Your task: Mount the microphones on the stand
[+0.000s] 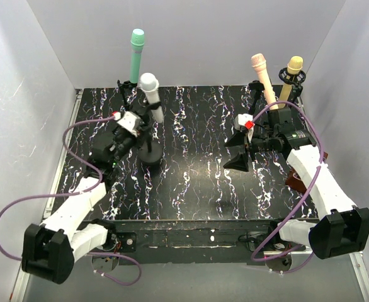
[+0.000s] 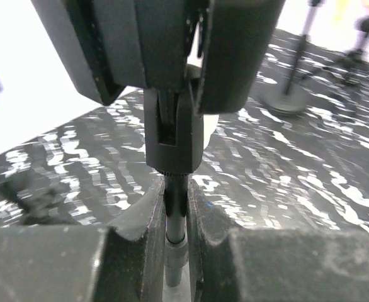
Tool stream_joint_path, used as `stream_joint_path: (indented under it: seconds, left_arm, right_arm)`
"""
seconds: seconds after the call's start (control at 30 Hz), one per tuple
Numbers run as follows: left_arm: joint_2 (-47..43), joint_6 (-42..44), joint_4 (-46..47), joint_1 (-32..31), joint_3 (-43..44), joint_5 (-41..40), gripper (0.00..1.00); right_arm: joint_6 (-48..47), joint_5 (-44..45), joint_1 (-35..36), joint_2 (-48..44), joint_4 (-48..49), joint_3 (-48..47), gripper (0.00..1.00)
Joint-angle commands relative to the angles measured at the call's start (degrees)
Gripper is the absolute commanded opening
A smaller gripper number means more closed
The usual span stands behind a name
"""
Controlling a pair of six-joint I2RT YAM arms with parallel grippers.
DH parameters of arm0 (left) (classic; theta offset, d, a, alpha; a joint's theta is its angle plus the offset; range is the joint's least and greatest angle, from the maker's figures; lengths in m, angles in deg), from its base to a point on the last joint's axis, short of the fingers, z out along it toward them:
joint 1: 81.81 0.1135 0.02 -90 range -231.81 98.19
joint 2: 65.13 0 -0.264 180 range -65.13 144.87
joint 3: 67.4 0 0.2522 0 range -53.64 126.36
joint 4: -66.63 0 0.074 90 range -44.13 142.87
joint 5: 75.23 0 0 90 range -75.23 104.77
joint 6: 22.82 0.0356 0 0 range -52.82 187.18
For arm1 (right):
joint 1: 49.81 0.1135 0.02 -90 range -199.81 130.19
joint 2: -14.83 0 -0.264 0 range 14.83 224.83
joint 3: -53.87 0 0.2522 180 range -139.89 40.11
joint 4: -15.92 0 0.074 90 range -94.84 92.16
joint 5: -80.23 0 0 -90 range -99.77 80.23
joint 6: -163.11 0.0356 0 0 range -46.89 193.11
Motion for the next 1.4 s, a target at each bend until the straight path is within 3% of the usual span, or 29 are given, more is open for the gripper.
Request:
stream_joint_path:
  seconds: [0.0,0.23,0.37,0.67,0.8,0.87,0.97,1.1,1.37]
  left_arm:
    - [-5.68,4.16,-0.75,6.37,-1.18,-8.97,0.00]
    - [-1.92,1.44,8.99,16.39,-4.43,-17.42,0.00]
    - [3.62,0.29,15.50,19.83,-4.43,-17.96,0.00]
    - [9.26,1.88,18.51,19.83,-4.43,-20.50,0.00]
    - [5.93,-1.37,16.23,19.83,-7.15,-23.38,0.31]
    - [3.12,-2.87,12.98,19.83,-7.51,-24.46,0.51]
    - [-2.15,-7.87,5.27,19.83,-6.90,-26.13,0.73]
    - [-10.15,-12.35,-4.50,19.83,-6.98,-25.69,0.96]
    - [-22.02,-22.81,-27.00,19.57,-2.51,-23.76,0.98]
  right_arm:
    - [-0.12,-2.27,-0.31,-1.42,1.54,0.44,0.93]
    - [-0.20,-2.45,-0.31,-1.34,1.63,1.06,0.93]
    - [-0.29,-2.09,-0.40,-1.86,1.37,1.41,0.93]
    - [-0.29,-2.00,-1.98,-3.27,1.28,2.38,0.93]
    - [-0.29,-2.00,-3.12,-4.32,0.75,2.81,0.93]
    - [-0.82,-1.92,-3.56,-4.67,-0.12,2.99,0.93]
    - [-1.43,-1.57,-4.09,-5.46,-1.00,3.43,0.93]
    - [-2.05,-1.21,-5.41,-7.04,-3.20,2.73,0.93]
    - [-2.05,-0.07,-11.99,-11.00,-9.70,-2.01,0.93]
